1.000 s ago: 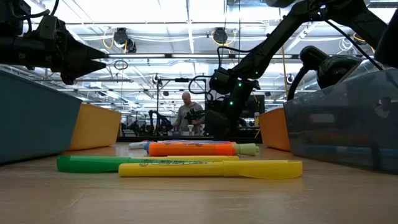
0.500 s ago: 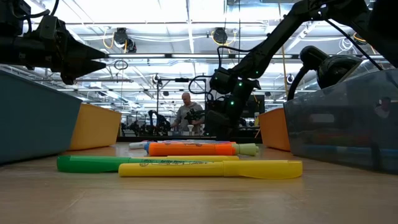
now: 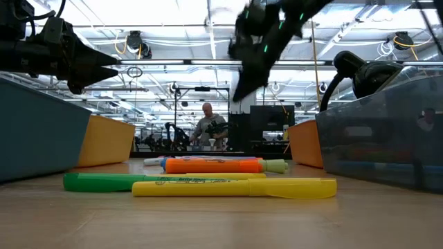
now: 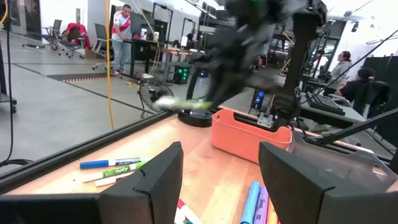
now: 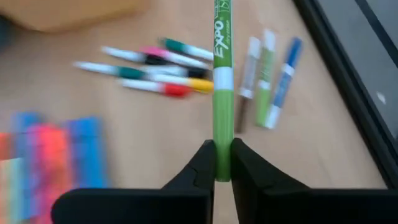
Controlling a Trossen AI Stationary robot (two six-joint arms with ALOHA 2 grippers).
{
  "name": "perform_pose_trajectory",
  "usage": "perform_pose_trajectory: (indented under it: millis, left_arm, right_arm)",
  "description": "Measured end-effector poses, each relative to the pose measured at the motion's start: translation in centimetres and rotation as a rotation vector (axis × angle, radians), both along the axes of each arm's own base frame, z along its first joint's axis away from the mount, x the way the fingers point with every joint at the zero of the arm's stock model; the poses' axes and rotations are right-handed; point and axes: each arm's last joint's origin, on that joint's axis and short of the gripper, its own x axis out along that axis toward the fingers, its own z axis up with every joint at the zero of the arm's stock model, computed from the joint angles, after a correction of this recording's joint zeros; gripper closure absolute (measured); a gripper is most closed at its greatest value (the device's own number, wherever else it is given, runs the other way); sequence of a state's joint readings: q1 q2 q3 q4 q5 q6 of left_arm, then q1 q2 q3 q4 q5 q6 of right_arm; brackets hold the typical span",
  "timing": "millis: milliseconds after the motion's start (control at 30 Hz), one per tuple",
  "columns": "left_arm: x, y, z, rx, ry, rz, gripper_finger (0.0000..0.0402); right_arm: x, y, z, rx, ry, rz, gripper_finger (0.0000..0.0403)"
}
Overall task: Pick & Place Markers
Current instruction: Put the top green dry erase marker into the black bin
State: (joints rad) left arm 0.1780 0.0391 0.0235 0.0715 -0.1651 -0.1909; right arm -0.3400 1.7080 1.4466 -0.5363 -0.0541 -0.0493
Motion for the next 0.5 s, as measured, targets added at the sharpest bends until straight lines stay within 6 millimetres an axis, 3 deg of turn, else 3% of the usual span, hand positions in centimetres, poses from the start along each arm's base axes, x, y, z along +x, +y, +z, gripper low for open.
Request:
perform_pose_trajectory:
  millis: [233, 500]
  left_arm:
    - [0.0, 0.0, 0.0, 0.000, 0.000, 0.000, 0.0188]
    - [0.0, 0.0, 0.0, 0.000, 0.000, 0.000, 0.0188]
  right_arm:
    - [-3.2, 9.3, 4.9, 0.018, 0.015, 0.108, 0.0387]
    - [-8.1, 17.2, 7.2, -0.026, 0.057, 0.052, 0.0387]
